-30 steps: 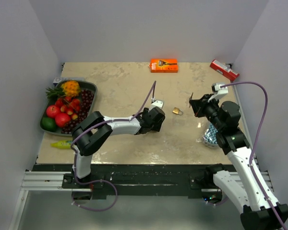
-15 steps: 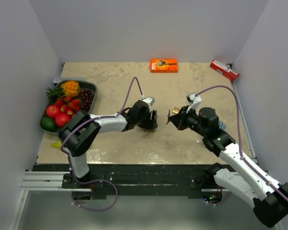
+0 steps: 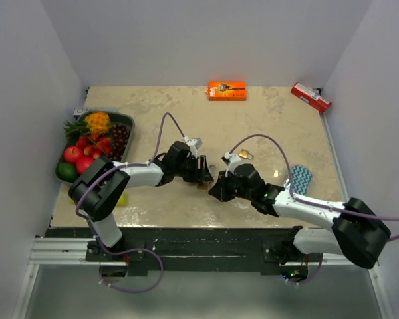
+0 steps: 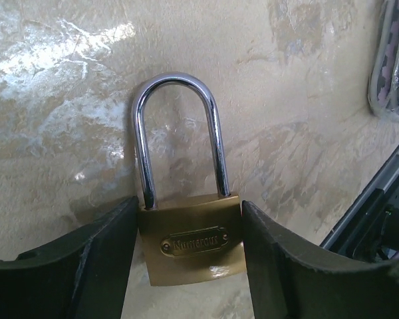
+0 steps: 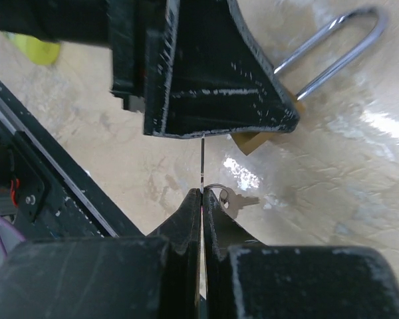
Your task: Unlock with the key
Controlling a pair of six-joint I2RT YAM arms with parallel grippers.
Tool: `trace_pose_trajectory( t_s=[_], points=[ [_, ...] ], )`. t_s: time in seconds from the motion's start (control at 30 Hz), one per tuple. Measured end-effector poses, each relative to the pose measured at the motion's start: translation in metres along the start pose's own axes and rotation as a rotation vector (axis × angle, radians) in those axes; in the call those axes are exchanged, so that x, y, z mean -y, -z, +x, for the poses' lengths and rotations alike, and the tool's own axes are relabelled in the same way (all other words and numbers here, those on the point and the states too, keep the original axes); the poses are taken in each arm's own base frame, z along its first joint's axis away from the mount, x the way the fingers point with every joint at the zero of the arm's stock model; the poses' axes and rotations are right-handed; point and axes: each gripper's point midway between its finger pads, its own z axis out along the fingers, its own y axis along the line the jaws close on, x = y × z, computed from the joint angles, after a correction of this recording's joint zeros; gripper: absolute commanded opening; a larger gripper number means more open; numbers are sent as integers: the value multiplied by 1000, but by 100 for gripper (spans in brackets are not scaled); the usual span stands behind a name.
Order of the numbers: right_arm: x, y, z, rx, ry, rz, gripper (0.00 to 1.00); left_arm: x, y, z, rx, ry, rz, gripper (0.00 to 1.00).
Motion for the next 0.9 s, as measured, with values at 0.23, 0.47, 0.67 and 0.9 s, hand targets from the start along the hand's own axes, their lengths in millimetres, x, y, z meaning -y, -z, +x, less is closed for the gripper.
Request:
trace_pose_trajectory(
  t_s=[0.23, 0.47, 0.67, 0.9],
  points=[
    [-2, -24, 25, -69, -59, 0, 0, -4, 5, 0, 3, 35, -5, 0],
    [-9, -30, 32, -82, -102, -15, 0, -11, 7, -7, 23, 57, -27, 0],
    [-16, -30, 36, -94, -138, -24, 0, -18, 16, -13, 65, 49, -80, 0],
    [-22, -43, 22, -79, -143, -15, 0, -15, 22, -19, 88, 46, -77, 0]
  ],
)
